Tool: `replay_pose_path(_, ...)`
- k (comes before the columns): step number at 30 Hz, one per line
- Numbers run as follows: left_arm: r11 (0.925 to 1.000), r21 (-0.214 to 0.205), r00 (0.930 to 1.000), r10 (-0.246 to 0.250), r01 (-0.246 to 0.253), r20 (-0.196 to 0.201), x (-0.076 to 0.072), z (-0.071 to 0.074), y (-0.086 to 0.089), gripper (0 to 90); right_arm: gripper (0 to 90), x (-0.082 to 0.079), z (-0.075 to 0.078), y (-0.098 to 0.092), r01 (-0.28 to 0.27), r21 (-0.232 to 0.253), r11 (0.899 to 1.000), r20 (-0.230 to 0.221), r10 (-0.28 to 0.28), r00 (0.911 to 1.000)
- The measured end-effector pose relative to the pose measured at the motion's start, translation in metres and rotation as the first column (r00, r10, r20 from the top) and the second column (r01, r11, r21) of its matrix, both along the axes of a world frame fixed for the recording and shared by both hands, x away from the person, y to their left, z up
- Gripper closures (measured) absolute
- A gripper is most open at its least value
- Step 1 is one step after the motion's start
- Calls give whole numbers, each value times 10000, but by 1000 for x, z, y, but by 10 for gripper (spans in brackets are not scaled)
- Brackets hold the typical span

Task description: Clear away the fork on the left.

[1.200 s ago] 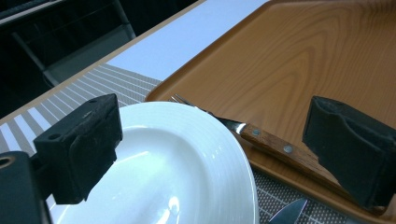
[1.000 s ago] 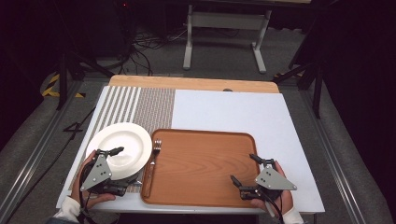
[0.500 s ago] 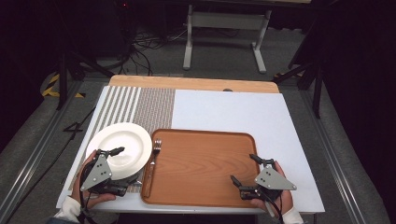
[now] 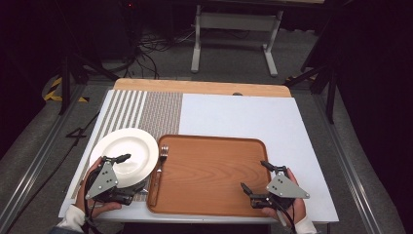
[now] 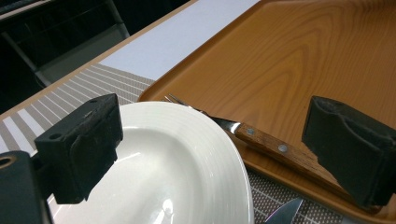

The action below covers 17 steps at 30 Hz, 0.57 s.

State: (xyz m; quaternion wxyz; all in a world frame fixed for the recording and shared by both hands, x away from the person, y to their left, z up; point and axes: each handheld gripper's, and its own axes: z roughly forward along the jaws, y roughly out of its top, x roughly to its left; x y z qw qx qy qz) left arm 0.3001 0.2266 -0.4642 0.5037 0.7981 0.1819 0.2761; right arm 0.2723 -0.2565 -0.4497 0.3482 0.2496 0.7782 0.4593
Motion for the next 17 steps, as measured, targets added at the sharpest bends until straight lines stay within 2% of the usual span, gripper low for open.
replay_pose_path(17, 10000, -30, 10000, -58, 58, -48, 1, 0, -2, 62, 96, 1, -1, -2, 46, 17, 10000, -38, -46, 10000)
